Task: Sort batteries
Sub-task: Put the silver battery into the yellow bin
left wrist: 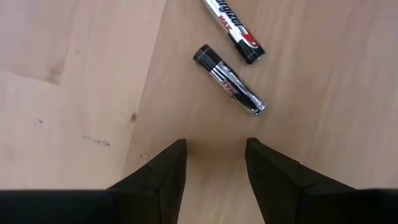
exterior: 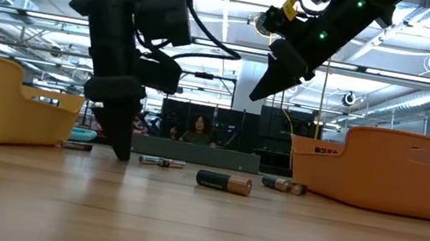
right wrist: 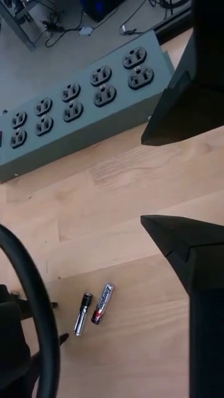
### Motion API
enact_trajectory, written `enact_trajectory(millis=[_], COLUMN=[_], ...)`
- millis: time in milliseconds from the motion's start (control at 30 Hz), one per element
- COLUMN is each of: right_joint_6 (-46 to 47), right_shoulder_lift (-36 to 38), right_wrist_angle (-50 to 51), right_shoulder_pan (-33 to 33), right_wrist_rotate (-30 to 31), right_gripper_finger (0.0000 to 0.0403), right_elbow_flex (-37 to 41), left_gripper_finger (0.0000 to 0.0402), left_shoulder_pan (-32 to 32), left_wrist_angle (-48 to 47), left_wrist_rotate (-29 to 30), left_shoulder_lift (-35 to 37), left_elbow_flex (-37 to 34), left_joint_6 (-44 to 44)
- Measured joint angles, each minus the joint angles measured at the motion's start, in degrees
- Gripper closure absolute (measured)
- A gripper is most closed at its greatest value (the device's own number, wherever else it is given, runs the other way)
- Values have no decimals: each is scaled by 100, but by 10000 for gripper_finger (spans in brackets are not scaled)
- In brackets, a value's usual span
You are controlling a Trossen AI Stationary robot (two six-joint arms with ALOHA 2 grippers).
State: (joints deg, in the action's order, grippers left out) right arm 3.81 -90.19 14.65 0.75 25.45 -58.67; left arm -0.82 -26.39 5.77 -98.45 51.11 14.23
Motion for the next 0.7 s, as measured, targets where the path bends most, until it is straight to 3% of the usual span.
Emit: enact_trajectory(millis=[233,400,700], right_joint_6=[0,0,2], right_shoulder_lift=[0,0,0], right_wrist_angle=[-1,-1,-40], right_shoulder_pan=[0,0,0], right_wrist_rotate=[-2,-4,-7], right_gripper_finger=[218,218,218], right_elbow_flex=[0,-2,-2], left_gripper_finger=[229,229,229], left_shoulder_pan=[31,90,90], left_wrist_angle=[252,326,855], left_wrist_rotate=[148,-420,-511], left_shoulder_lift=[180,260,192], left_elbow_flex=[-28,-28,-22], left_joint_6=[-192,-181,393])
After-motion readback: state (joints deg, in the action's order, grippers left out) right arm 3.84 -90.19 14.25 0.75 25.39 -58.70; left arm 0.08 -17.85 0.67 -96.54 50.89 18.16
